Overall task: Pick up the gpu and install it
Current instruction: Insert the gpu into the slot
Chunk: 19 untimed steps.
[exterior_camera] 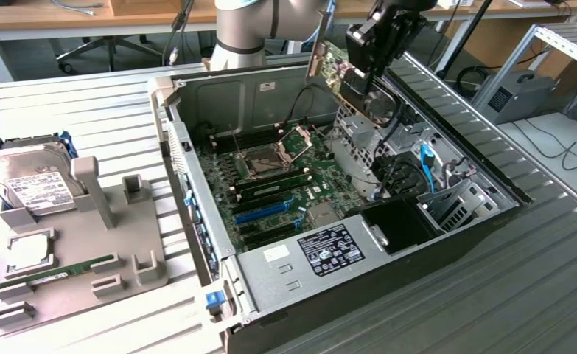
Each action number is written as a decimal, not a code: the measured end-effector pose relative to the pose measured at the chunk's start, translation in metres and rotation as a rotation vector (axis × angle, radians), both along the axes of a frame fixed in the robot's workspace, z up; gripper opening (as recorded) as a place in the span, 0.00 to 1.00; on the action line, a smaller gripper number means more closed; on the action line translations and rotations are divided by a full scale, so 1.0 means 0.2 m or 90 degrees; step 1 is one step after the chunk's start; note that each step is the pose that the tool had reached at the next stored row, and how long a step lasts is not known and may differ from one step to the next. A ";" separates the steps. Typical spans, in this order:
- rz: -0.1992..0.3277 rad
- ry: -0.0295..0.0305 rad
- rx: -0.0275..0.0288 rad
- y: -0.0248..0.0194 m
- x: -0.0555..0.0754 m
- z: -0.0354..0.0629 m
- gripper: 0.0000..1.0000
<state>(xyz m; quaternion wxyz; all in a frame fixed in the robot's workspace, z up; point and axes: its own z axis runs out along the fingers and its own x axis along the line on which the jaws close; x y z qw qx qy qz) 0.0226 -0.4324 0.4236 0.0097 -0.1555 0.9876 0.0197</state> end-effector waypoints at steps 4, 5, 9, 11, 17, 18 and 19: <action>0.049 0.0000 0.0000 0.002 0.00 0.000 0.27; 0.070 0.0000 0.0000 0.003 0.00 0.000 0.27; 0.109 0.0000 -0.0001 0.004 0.00 0.000 0.27; 0.129 0.0000 -0.0001 0.005 0.00 -0.001 0.27; 0.204 0.0000 -0.0003 0.009 0.00 -0.001 0.27; 0.216 0.0000 -0.0003 0.010 0.00 -0.001 0.27; 0.232 0.0000 -0.0003 0.011 0.00 -0.001 0.27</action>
